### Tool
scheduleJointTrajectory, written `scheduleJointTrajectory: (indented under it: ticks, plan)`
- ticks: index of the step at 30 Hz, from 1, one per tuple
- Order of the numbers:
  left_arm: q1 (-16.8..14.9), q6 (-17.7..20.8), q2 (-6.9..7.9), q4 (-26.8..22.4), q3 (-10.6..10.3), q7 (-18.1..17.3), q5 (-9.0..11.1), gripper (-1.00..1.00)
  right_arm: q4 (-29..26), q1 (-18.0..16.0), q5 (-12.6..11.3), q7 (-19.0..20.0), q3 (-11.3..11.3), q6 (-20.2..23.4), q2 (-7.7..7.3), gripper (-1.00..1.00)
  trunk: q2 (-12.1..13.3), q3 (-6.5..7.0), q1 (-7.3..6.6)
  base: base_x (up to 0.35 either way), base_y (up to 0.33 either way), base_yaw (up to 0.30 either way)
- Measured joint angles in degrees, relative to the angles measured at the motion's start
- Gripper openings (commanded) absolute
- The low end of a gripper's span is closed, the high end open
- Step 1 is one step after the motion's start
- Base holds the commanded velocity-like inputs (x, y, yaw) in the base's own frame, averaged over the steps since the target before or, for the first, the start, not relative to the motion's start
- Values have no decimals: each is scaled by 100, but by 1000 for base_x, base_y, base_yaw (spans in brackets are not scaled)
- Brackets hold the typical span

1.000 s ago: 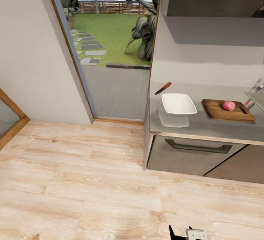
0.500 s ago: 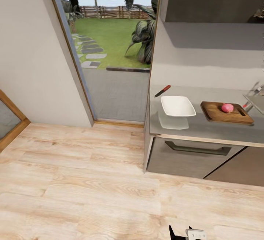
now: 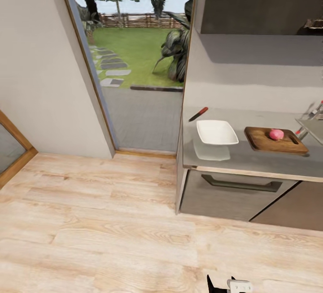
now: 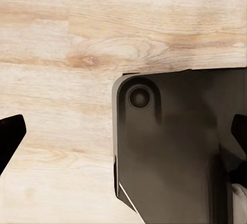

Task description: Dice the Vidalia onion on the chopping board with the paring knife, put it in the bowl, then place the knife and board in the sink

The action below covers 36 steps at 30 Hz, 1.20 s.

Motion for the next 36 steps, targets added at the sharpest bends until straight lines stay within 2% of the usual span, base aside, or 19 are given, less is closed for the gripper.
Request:
scheduleJointTrajectory:
  ticks: [36]
  plan:
    - [0,0,0,0,0,0,0,100,1,0,0,0,0,0,0,100,0,325,0,0,0,0]
